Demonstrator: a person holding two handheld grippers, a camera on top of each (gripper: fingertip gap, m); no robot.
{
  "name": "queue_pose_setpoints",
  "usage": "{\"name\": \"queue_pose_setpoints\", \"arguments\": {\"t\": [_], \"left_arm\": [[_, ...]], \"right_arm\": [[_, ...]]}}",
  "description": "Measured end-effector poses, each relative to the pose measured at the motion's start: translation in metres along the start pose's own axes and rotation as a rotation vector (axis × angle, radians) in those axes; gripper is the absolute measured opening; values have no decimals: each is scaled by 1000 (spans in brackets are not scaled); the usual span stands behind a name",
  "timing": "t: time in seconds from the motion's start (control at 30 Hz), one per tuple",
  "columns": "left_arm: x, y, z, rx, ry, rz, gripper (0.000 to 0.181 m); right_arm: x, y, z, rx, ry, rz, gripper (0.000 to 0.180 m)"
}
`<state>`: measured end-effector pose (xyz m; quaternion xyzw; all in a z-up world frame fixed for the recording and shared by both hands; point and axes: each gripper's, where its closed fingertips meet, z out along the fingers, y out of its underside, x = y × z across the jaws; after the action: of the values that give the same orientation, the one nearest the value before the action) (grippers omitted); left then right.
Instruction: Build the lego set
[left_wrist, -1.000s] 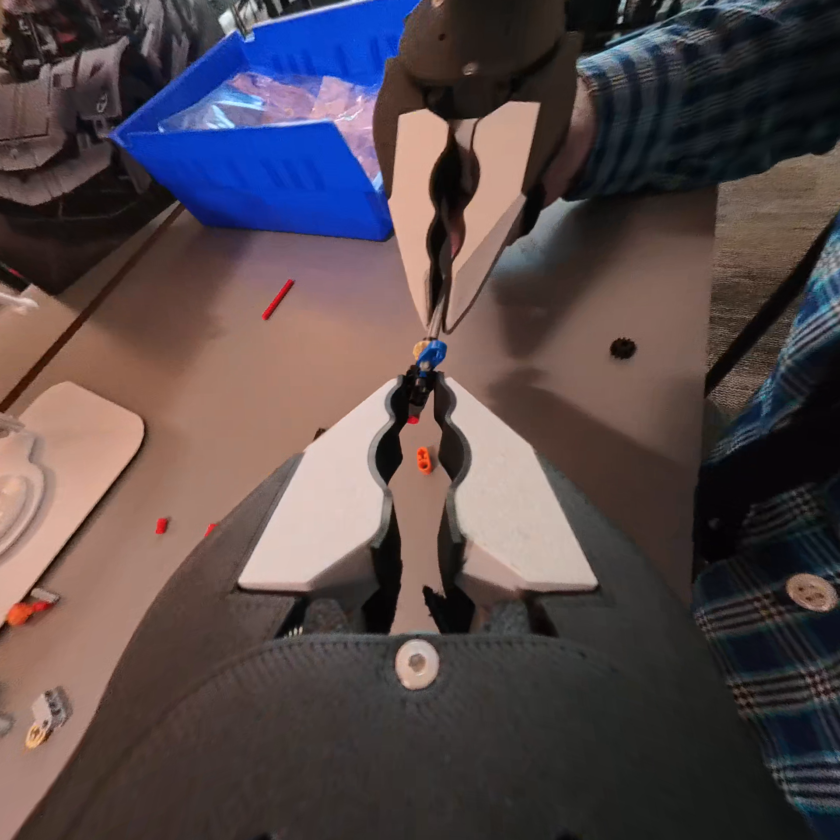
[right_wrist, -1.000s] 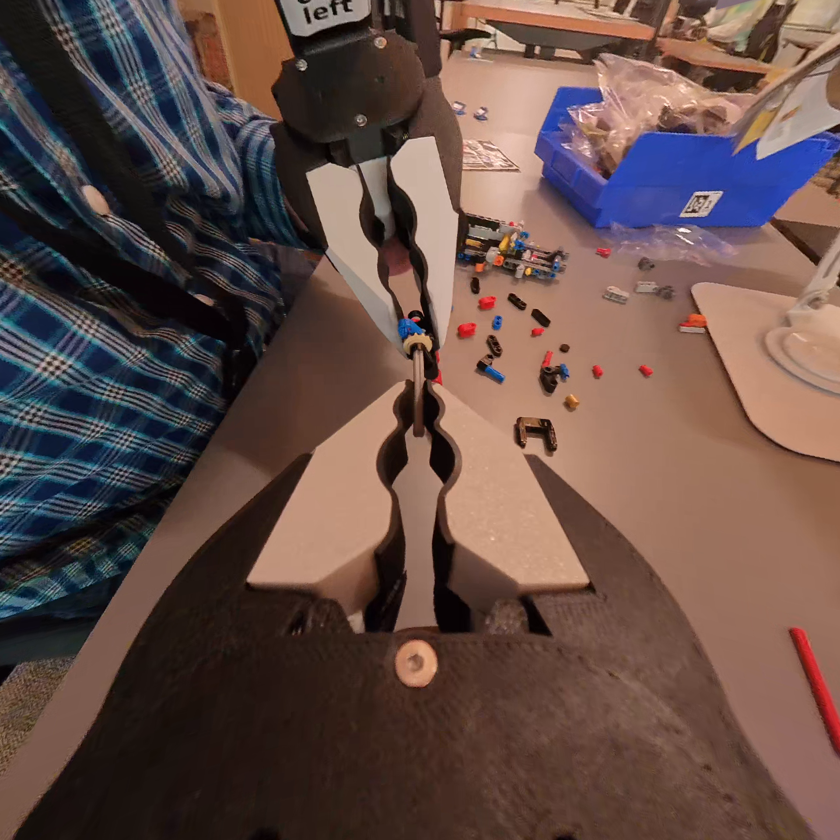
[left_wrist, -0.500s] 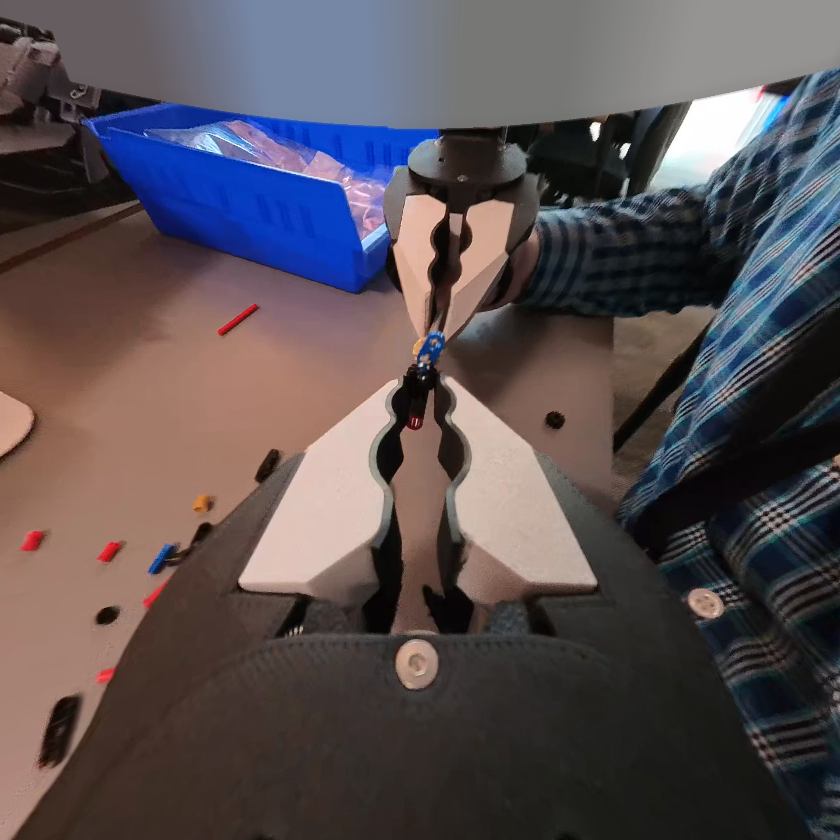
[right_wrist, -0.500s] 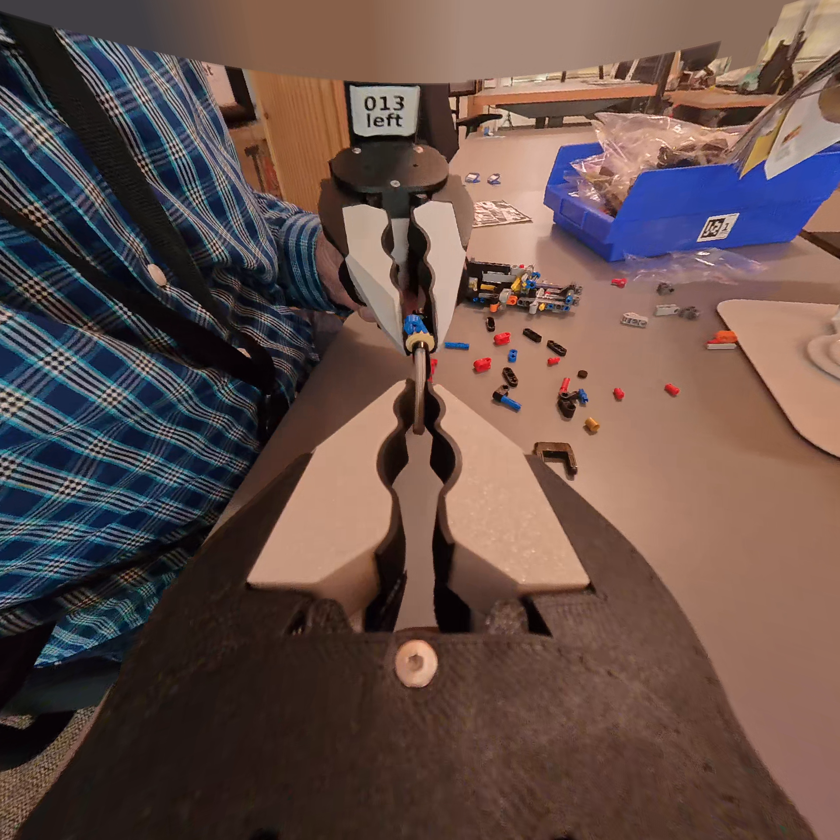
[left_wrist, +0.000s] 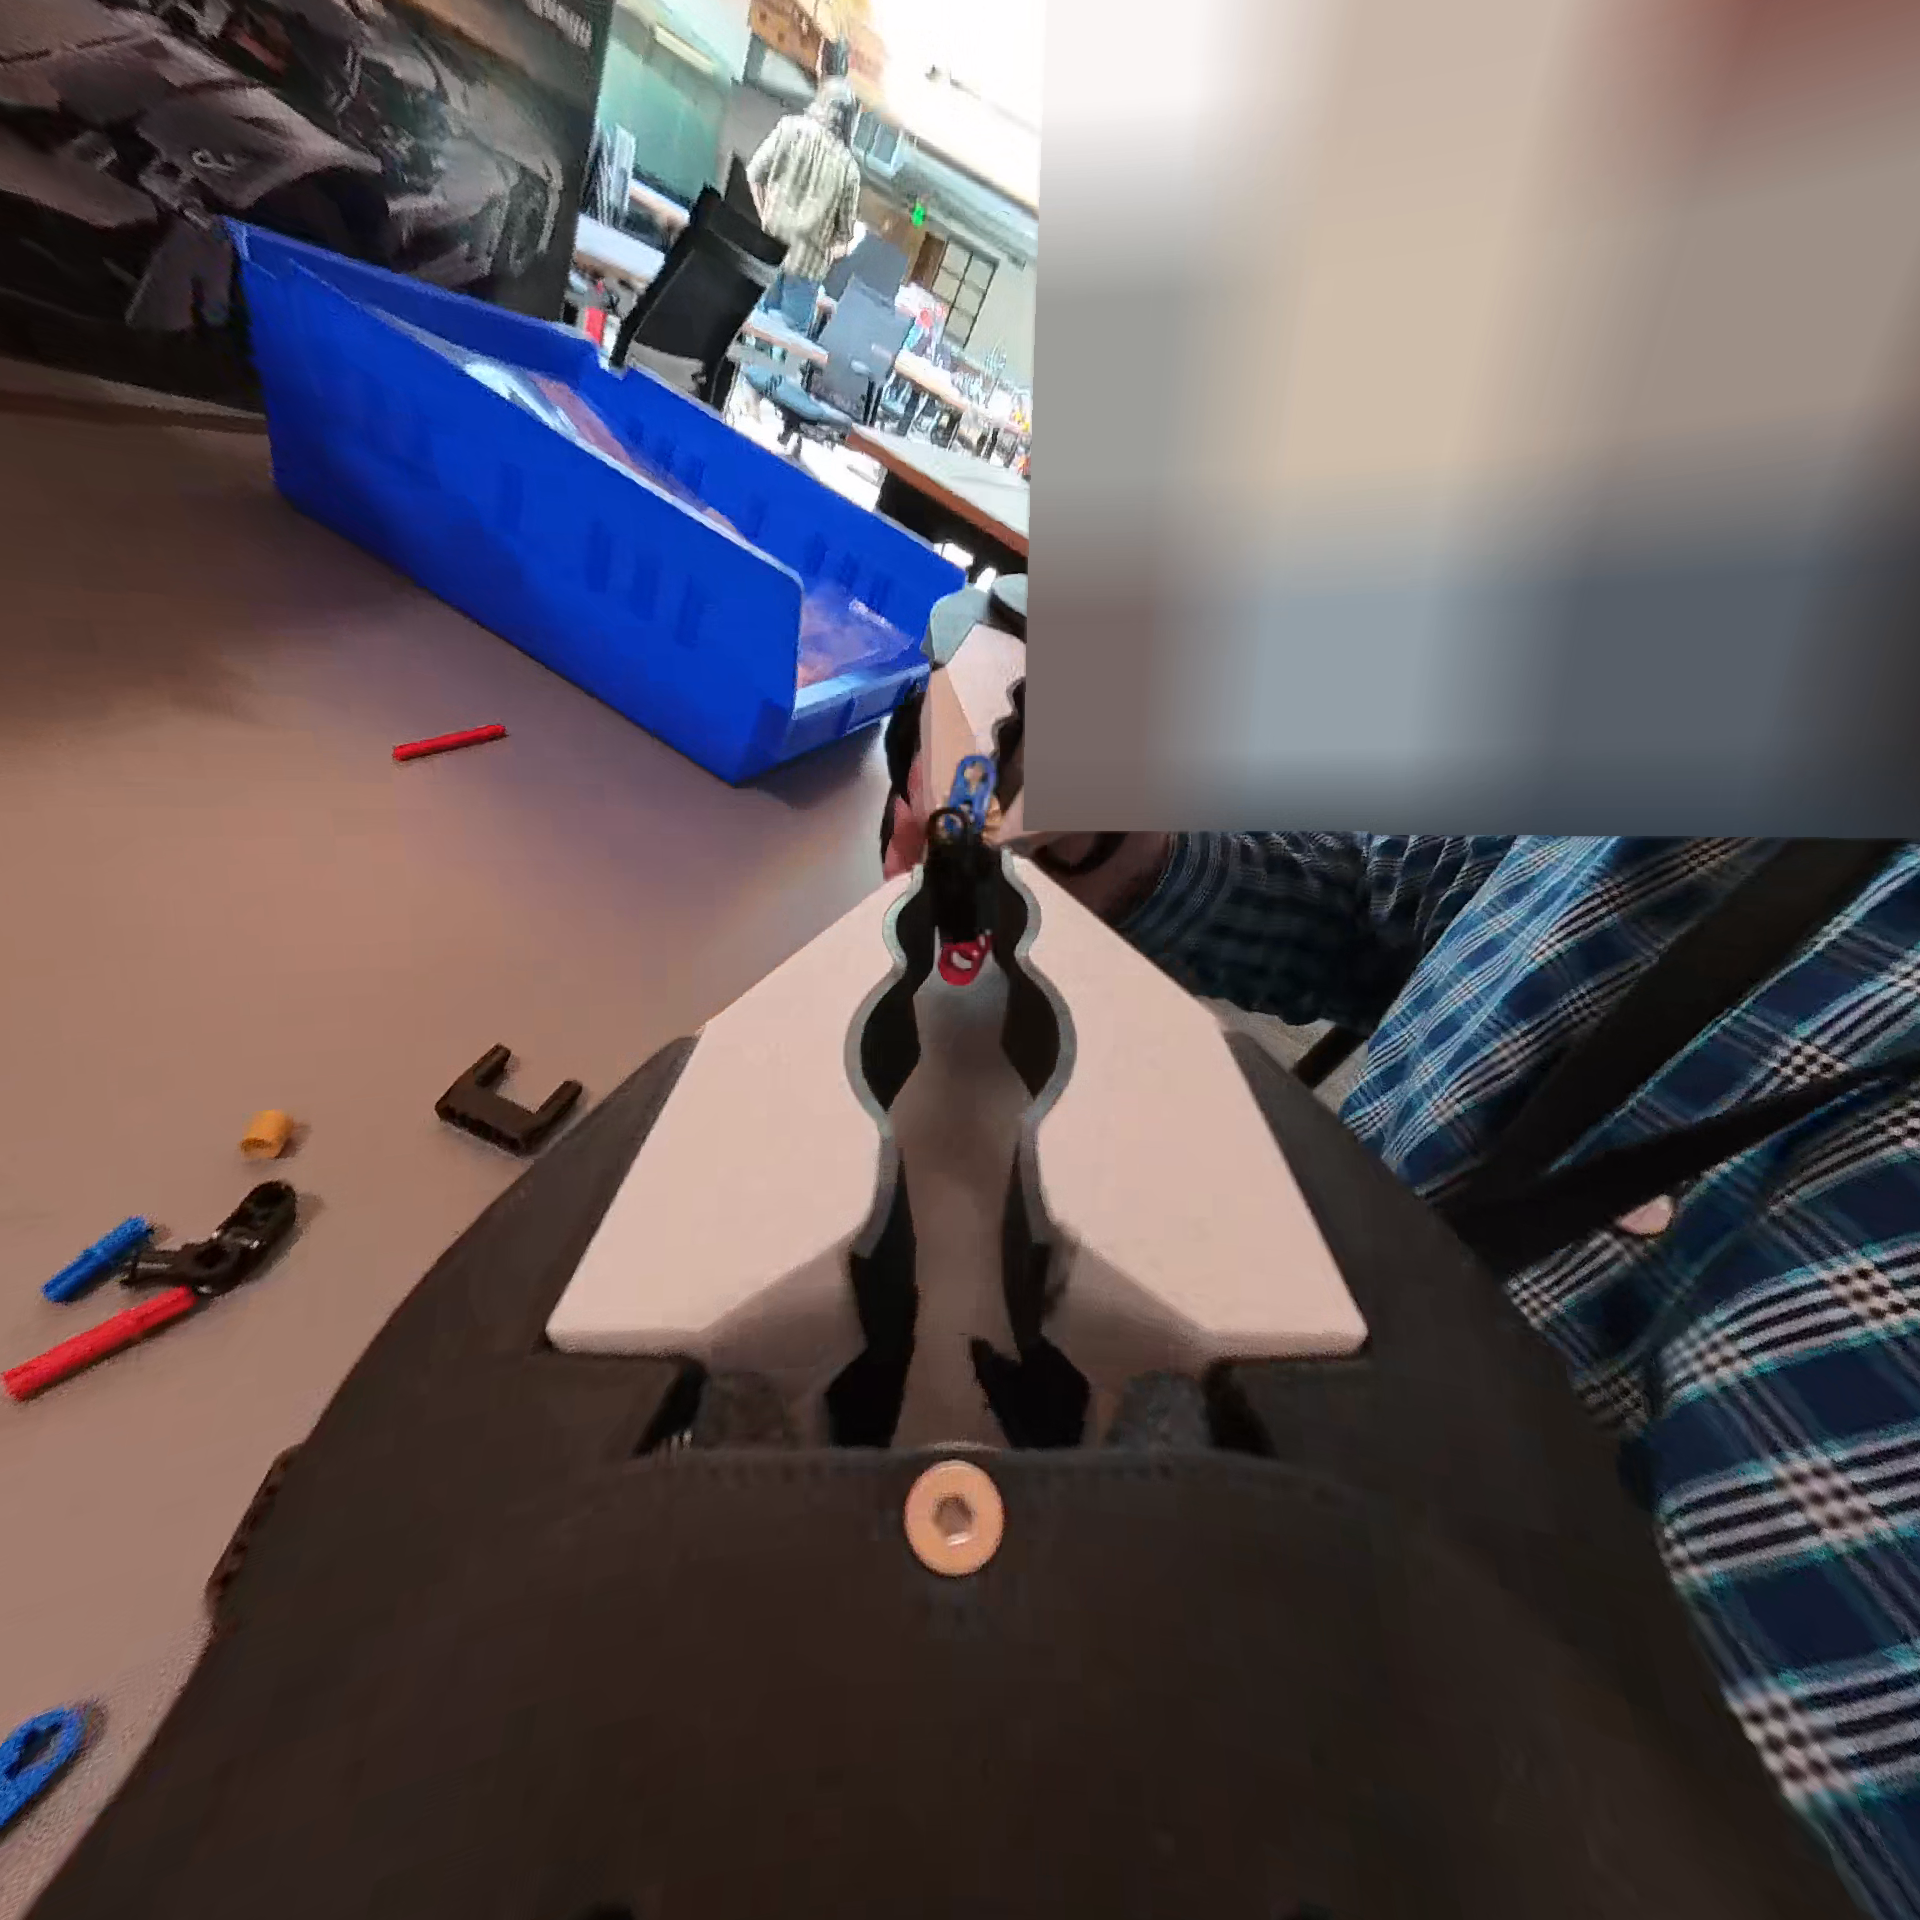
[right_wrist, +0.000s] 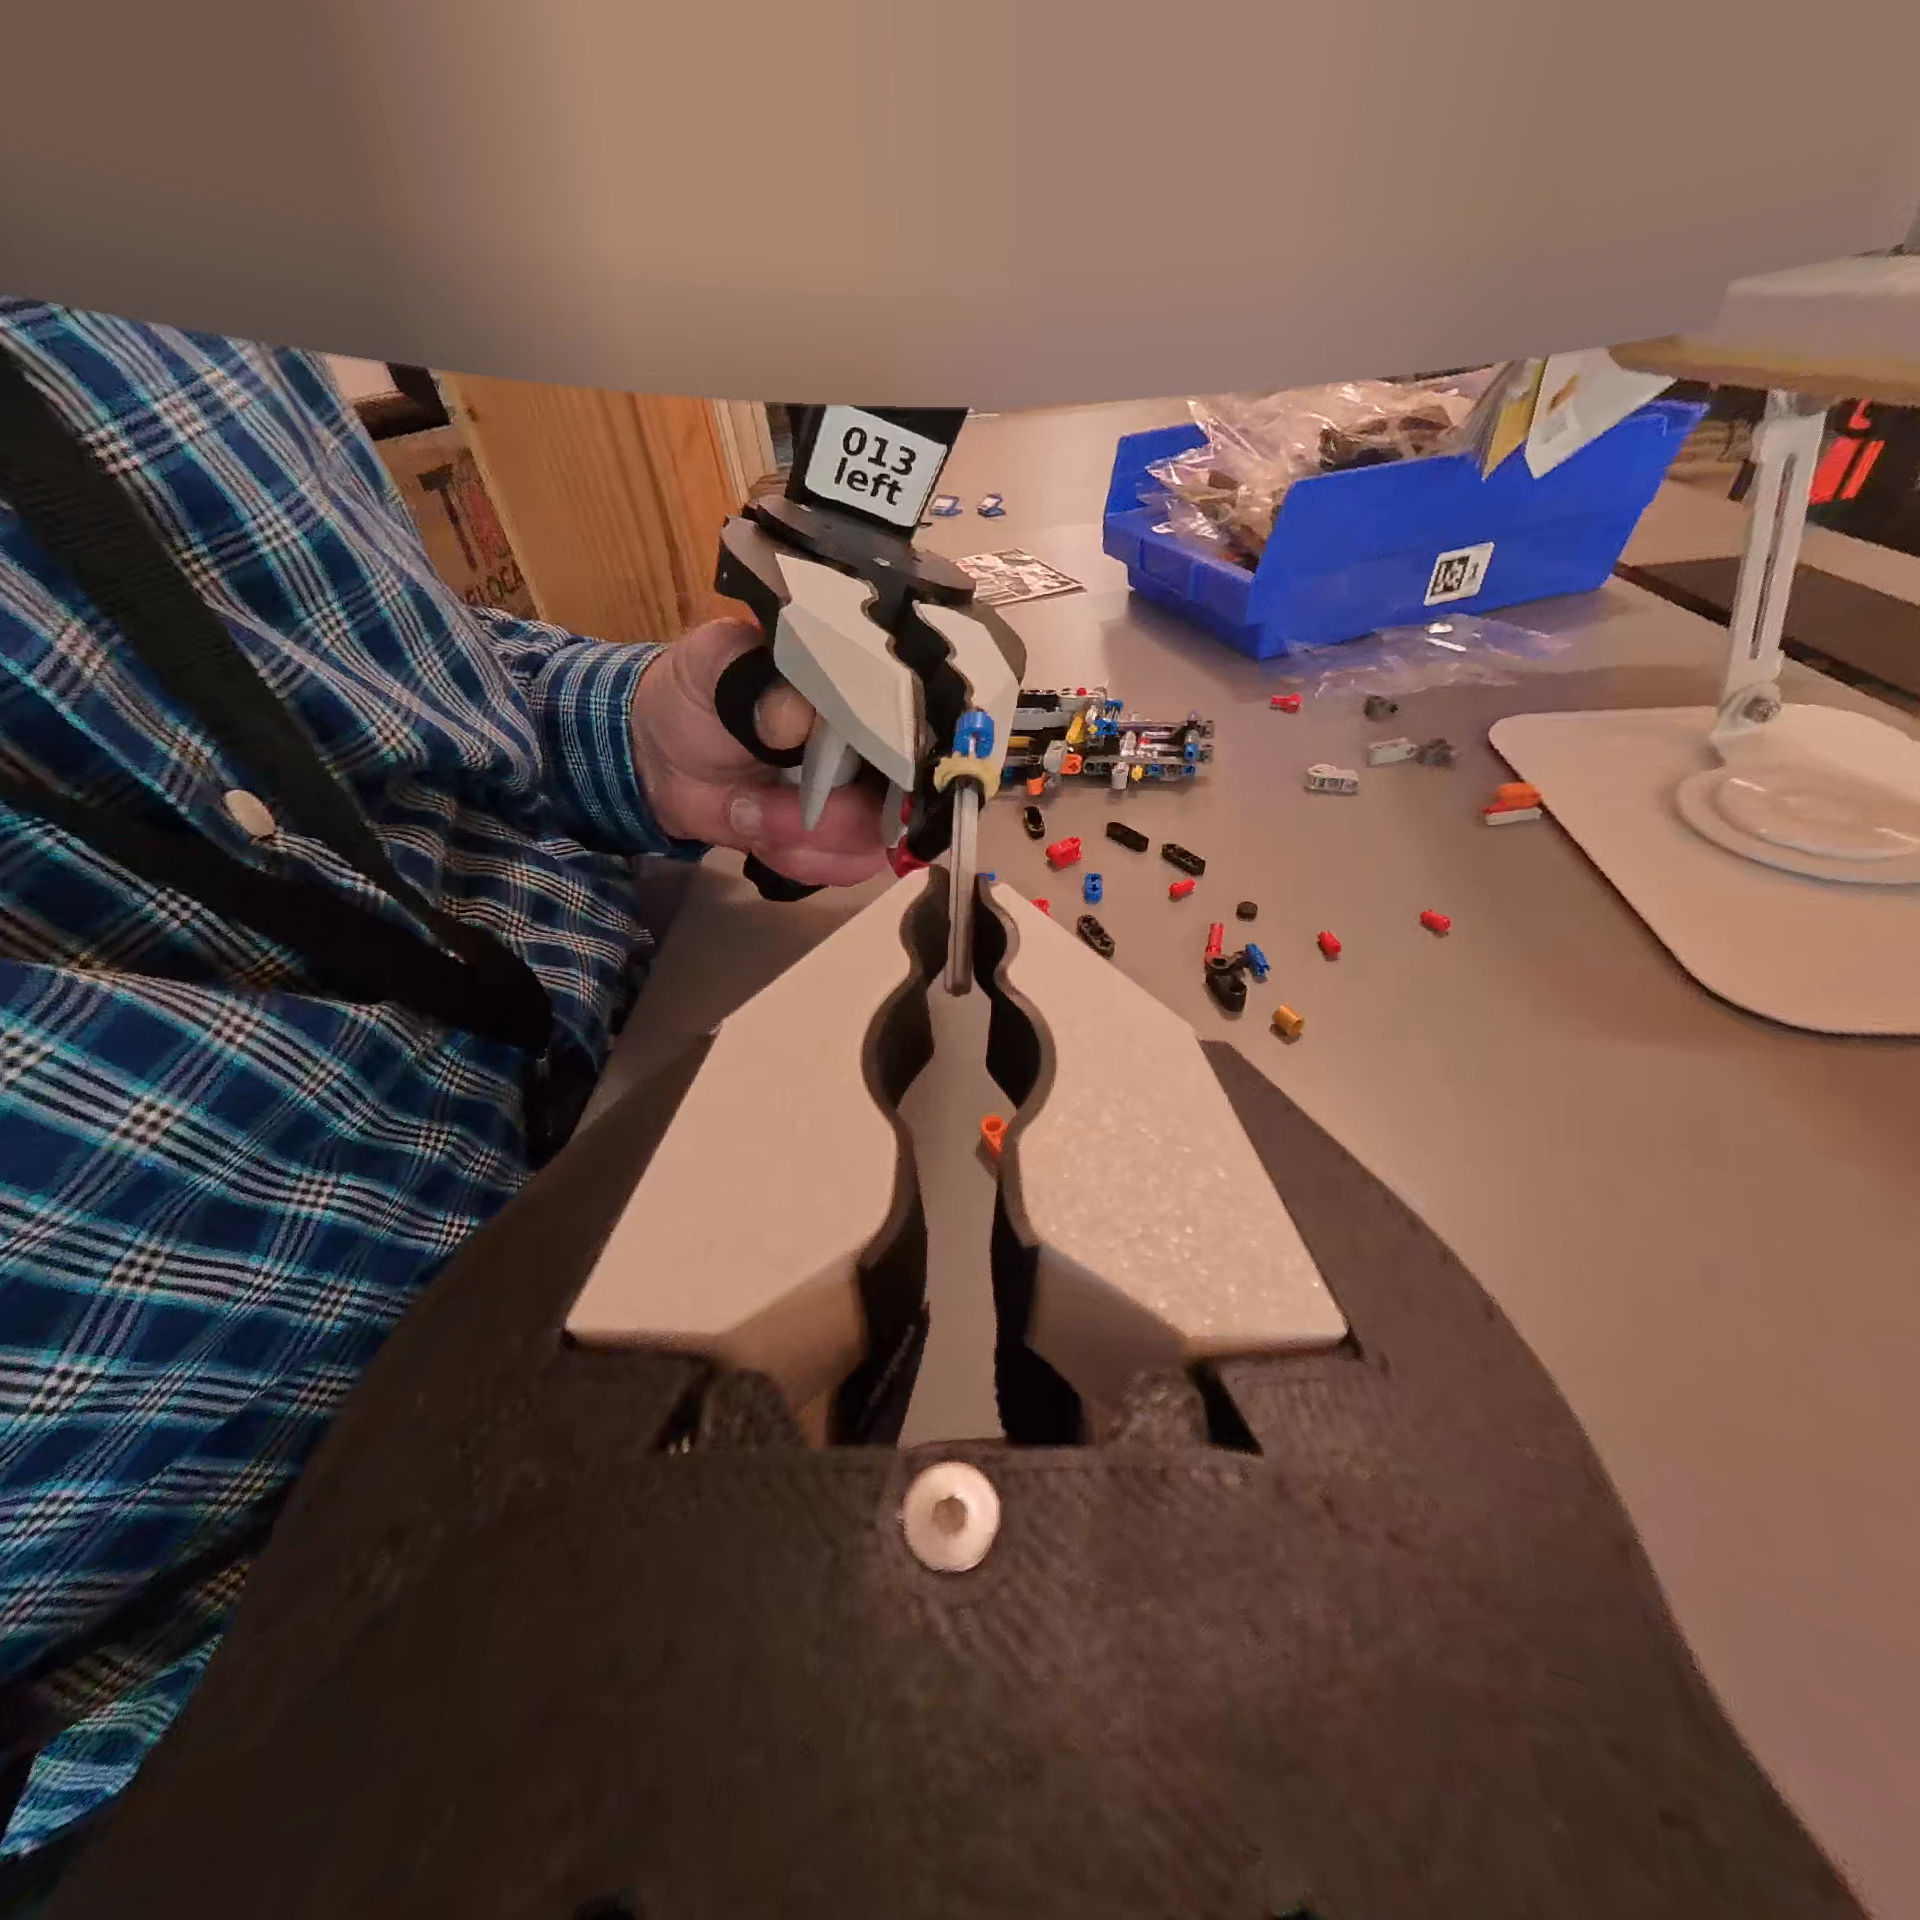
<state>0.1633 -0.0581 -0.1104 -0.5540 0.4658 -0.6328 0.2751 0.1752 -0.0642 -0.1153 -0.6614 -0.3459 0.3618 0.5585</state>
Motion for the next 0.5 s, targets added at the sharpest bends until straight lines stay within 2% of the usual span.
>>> {"name": "queue_pose_setpoints", "arguments": {"t": [0.1, 0.17, 0.2, 0.23, 0.37, 0.5], "left_arm": [[-4, 2, -1, -1, -18, -9, 9], [-3, 8, 1, -27, -17, 5, 9], [-1, 7, 2, -18, -11, 3, 9], [-3, 7, 3, -17, -27, 7, 9], [-2, 4, -2, -18, -30, 36, 10], [2, 4, -2, -18, -1, 33, 10]], "right_arm": [[5, 2, 4, -17, 13, 39, 1], [5, -2, 7, -31, 19, 29, 23], [3, 0, 11, -56, 18, 7, 20], [-1, 4, 15, -97, 5, -24, 8], [-2, 0, 19, -104, -3, -32, 5], [-3, -6, 15, -42, -76, 66, 4]]}}
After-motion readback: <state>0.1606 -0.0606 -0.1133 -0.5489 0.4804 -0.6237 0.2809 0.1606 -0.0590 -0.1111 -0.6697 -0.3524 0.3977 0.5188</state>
